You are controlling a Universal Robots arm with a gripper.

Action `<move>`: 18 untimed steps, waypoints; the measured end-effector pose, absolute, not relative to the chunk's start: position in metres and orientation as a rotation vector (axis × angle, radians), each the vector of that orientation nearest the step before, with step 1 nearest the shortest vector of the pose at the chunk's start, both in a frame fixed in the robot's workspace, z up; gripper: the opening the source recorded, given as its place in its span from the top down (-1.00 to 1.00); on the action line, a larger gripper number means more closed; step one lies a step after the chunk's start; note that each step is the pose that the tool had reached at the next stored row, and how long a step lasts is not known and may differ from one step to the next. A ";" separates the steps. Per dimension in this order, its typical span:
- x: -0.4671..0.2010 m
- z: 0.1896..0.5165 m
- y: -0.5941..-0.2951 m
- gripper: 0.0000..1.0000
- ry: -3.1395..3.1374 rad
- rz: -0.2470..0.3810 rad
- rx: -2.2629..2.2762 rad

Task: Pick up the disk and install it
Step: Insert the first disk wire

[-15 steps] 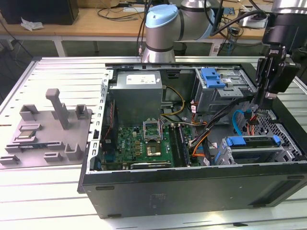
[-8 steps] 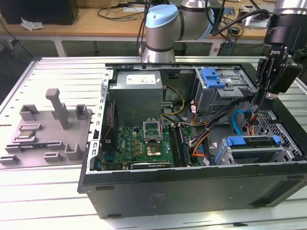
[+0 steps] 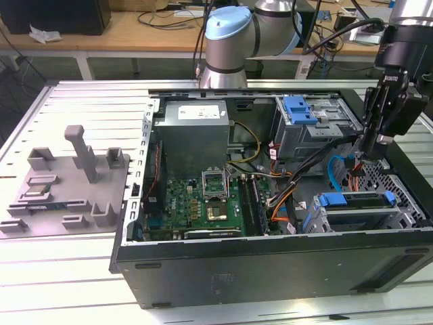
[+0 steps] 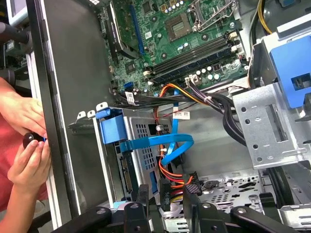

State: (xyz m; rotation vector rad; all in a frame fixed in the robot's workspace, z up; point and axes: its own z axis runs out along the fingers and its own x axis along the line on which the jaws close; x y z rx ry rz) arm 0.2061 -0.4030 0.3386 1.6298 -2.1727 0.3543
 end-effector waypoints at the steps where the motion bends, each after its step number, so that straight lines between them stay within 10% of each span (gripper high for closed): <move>1: 0.206 0.338 -0.403 0.18 -2.172 0.354 1.630; 18: 0.206 0.336 -0.403 0.47 -2.166 0.347 1.629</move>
